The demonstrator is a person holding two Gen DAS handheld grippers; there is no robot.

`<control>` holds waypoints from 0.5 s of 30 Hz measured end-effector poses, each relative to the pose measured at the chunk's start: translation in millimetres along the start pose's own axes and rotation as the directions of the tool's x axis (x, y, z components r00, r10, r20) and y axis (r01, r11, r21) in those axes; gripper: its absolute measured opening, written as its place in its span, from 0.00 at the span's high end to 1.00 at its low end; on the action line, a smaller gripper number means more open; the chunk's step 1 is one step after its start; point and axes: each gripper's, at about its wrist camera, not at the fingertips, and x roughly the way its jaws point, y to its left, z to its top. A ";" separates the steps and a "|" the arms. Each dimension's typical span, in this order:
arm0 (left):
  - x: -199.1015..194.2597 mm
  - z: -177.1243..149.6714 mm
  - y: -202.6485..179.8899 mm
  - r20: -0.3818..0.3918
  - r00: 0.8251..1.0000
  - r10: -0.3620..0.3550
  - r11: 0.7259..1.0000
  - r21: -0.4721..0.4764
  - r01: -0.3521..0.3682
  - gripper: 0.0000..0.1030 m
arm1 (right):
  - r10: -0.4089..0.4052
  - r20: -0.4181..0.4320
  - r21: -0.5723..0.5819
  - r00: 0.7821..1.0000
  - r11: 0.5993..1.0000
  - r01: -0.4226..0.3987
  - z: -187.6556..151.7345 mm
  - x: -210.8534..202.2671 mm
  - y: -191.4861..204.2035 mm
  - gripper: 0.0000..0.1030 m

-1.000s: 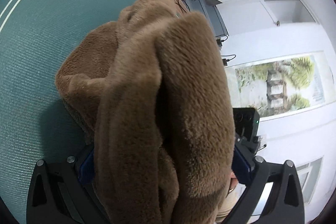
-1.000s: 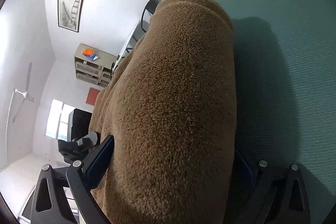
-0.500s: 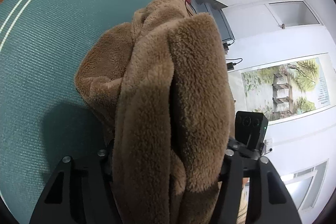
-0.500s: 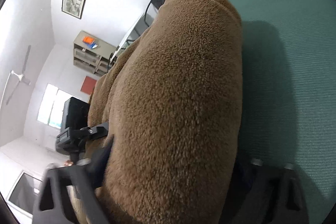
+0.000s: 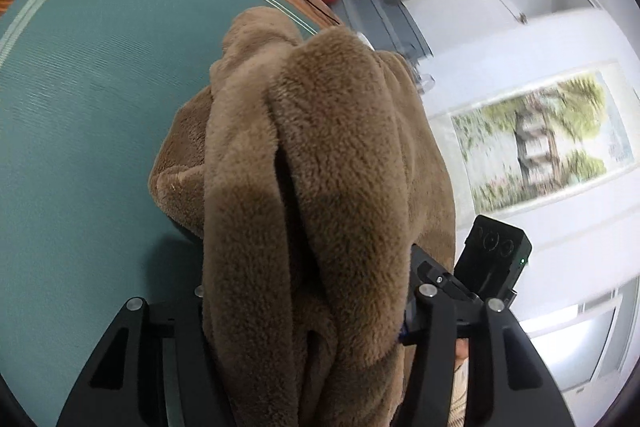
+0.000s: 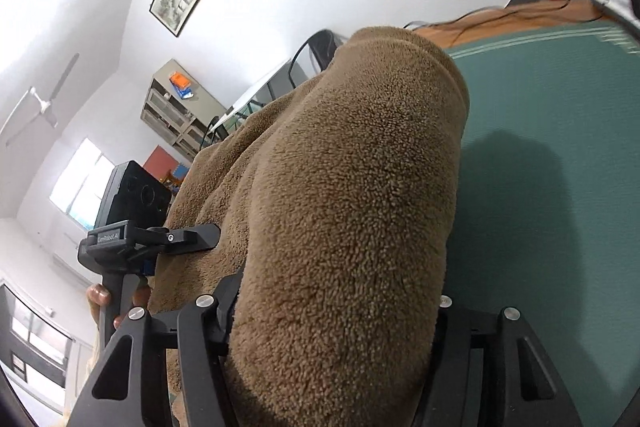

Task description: Fold clothes

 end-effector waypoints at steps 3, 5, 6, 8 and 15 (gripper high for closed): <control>22.2 -16.7 -36.3 -0.032 0.999 -0.014 0.999 0.042 0.015 0.42 | -0.026 0.034 -0.001 0.999 1.000 0.026 -14.2 -47.5 -11.8 0.40; 42.3 -27.9 -63.4 -0.058 0.998 -0.026 0.997 0.067 0.030 0.42 | -0.048 0.061 0.005 0.997 0.999 0.047 -25.1 -82.4 -22.5 0.40; 53.0 -33.6 -77.1 -0.071 0.997 -0.032 0.996 0.078 0.038 0.42 | -0.061 0.074 0.011 0.995 0.998 0.061 -31.7 -101.9 -29.2 0.40; 76.7 -48.7 -105.5 -0.096 0.994 -0.050 0.993 0.101 0.060 0.42 | -0.081 0.098 0.033 0.992 0.996 0.078 -44.0 -135.7 -43.0 0.40; 162.0 -80.3 -170.8 -0.189 0.979 -0.070 0.984 0.151 0.099 0.42 | -0.176 0.168 0.115 0.970 0.981 0.158 -80.6 -234.2 -97.2 0.40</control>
